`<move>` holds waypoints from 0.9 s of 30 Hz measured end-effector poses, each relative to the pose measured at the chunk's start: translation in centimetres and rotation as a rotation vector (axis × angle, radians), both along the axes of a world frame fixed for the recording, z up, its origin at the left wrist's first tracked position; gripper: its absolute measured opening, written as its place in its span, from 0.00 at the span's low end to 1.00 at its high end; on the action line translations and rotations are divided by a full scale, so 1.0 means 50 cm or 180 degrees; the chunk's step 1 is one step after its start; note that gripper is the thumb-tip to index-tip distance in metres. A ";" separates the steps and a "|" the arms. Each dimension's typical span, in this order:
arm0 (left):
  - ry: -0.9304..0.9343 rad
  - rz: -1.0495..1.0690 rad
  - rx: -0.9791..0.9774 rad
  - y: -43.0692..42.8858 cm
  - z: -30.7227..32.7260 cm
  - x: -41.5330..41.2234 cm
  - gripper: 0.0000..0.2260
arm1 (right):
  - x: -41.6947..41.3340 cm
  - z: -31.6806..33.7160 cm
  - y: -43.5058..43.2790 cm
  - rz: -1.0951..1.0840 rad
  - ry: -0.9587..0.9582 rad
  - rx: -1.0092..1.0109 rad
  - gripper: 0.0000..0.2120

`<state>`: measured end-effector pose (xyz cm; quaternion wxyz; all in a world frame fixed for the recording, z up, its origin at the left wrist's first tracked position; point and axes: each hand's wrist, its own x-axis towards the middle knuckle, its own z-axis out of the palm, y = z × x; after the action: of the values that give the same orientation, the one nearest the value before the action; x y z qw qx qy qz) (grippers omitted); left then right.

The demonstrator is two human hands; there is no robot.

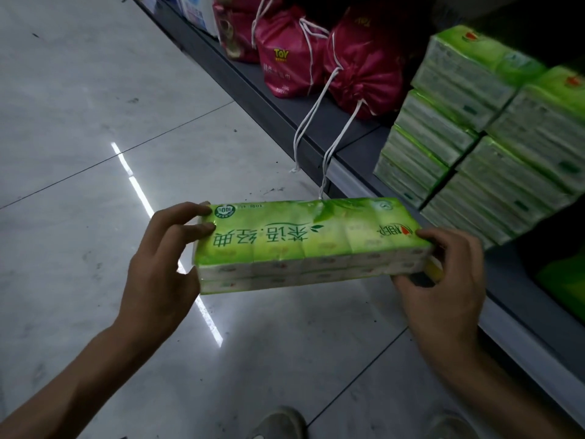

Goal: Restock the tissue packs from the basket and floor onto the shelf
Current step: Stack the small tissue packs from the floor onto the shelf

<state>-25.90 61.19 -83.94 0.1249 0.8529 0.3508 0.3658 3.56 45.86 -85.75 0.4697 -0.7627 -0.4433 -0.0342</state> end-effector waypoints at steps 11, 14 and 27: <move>-0.0513 -0.0061 -0.0255 0.013 -0.005 0.013 0.24 | 0.010 0.056 -0.014 0.0167 -0.0777 0.0392 0.24; -0.0562 -0.0199 -0.0245 0.020 -0.005 0.007 0.22 | 0.015 0.068 -0.021 0.0354 -0.0997 0.0595 0.24; -0.0880 0.0453 -0.1228 -0.010 0.059 0.053 0.28 | 0.019 0.191 -0.021 0.0476 -0.0689 0.0573 0.27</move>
<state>-23.25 60.68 -80.98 0.3061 0.7283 0.4529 0.4132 4.53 44.79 -76.17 0.4868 -0.6742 -0.5421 -0.1207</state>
